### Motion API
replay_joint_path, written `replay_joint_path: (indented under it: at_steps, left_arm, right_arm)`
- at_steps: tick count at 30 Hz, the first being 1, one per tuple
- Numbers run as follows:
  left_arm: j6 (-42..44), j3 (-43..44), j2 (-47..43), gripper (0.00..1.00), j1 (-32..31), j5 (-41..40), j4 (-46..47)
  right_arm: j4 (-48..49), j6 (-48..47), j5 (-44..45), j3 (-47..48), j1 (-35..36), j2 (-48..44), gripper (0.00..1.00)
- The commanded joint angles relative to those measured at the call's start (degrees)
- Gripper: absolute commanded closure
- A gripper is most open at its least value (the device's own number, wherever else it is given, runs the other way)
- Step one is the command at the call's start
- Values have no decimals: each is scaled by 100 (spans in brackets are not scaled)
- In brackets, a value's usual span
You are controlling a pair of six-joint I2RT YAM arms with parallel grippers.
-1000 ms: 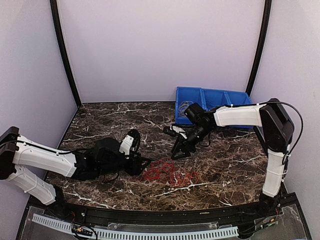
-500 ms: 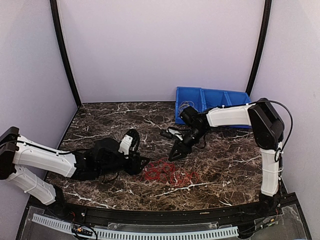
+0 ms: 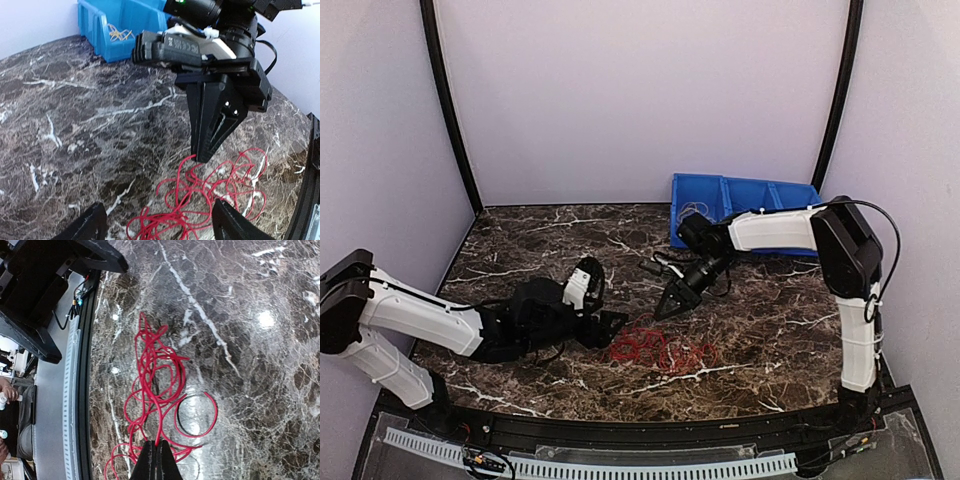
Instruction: Untangle the cables
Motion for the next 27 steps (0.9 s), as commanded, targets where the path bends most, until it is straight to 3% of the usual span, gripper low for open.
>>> replay_joint_path:
  at_steps: [1,6,10,12,15,20,24,27]
  left_arm:
    - [598,-75,114,23,-98,-8,1528]
    - [1142,249,734,22,-204,185,2383]
    - [1312,521,1364,27,-223,647,3026]
    - [1297,687,1681,34,-222,995,3339]
    - [1137,835,2090,53,-221,1471,3597]
    - [796,669,2273,75,-219,1733,3828]
    - [700,382,2153,82,-219,1611,3816]
    - [690,284,2070,84,-219,1526,3739]
  right_arm:
    - [-268,-131,-572,240,164,-523,100]
    - [-417,-145,-1099,568,225,-898,100]
    - [-429,-94,-1408,719,237,-1208,100]
    - [-427,-108,-1499,737,237,-1325,100]
    - [-546,-256,-1596,801,233,-1483,100]
    - [-1174,-788,-1818,1435,149,-1563,100]
    - [-1777,-1052,-2044,2758,-106,-1474,100]
    - [-1519,-529,-2470,3672,-440,-1407,100]
